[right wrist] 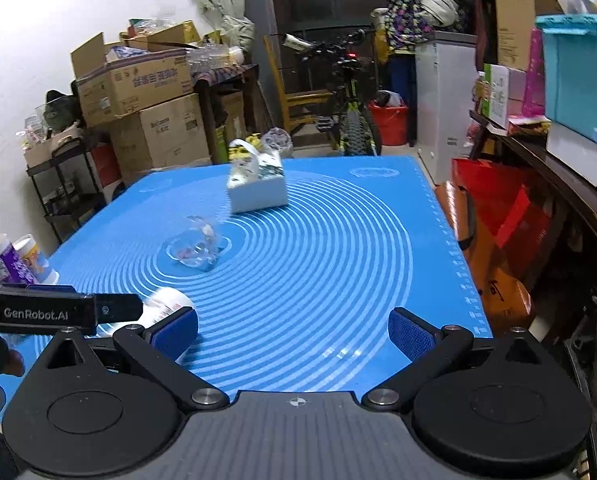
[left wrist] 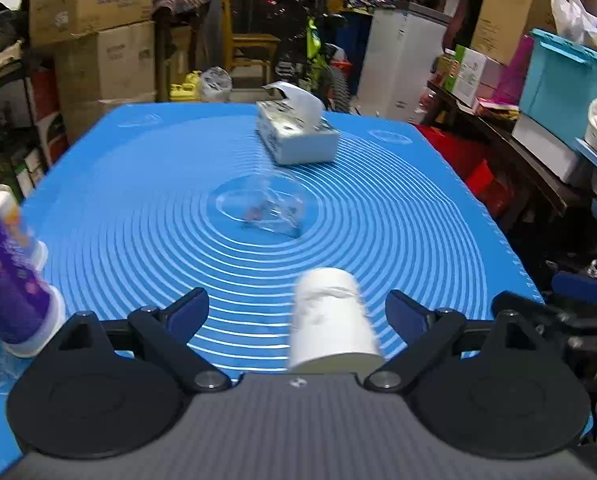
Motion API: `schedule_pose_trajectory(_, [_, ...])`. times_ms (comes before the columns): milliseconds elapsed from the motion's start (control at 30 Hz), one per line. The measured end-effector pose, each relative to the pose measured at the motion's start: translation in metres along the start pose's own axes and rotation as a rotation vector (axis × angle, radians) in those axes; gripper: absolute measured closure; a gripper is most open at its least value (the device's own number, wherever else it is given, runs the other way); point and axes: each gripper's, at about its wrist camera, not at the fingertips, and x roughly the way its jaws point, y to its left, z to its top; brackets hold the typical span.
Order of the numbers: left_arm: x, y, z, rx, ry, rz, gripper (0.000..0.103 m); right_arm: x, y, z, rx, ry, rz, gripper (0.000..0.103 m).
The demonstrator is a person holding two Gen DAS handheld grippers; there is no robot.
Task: Flip cup upside down
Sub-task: 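Lift the white paper cup with the right tool and rotate it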
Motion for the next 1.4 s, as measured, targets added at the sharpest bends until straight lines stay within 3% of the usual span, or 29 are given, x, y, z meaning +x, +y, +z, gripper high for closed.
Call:
schedule_pose_trajectory(167, [-0.007,0.030,0.002,-0.032,-0.016,0.044,0.000,0.006,0.019,0.021,-0.007,0.042,0.055,0.002])
schedule_pose_trajectory(300, [-0.004,0.050,-0.001,-0.043,-0.013,0.085,0.000,0.026,0.033,0.034,0.004,0.113,0.046,0.002])
schedule_pose_trajectory(667, [0.011,0.081,-0.009,-0.118,0.017,0.059,0.000,0.096,0.064,0.053,0.076,0.345,0.153,0.008])
schedule_pose_trajectory(833, [0.024,0.088,-0.010,-0.163,0.034,0.059,0.000,0.129,0.070,0.054,0.133,0.480,0.170,0.019])
schedule_pose_trajectory(967, [0.030,0.089,-0.012,-0.158,0.037,0.065,0.000,0.144,0.076,0.050,0.125,0.527,0.156,0.024])
schedule_pose_trajectory(1100, [0.033,0.091,-0.012,-0.166,0.042,0.063,0.000,0.159,0.078,0.044,0.162,0.591,0.216,0.041])
schedule_pose_trajectory(1233, [0.032,0.093,-0.012,-0.163,0.042,0.065,0.000,0.153,0.087,0.044,0.106,0.552,0.230,0.042])
schedule_pose_trajectory(1400, [0.031,0.094,-0.011,-0.163,0.033,0.076,0.000,0.124,0.081,0.052,0.035,0.247,0.143,0.042])
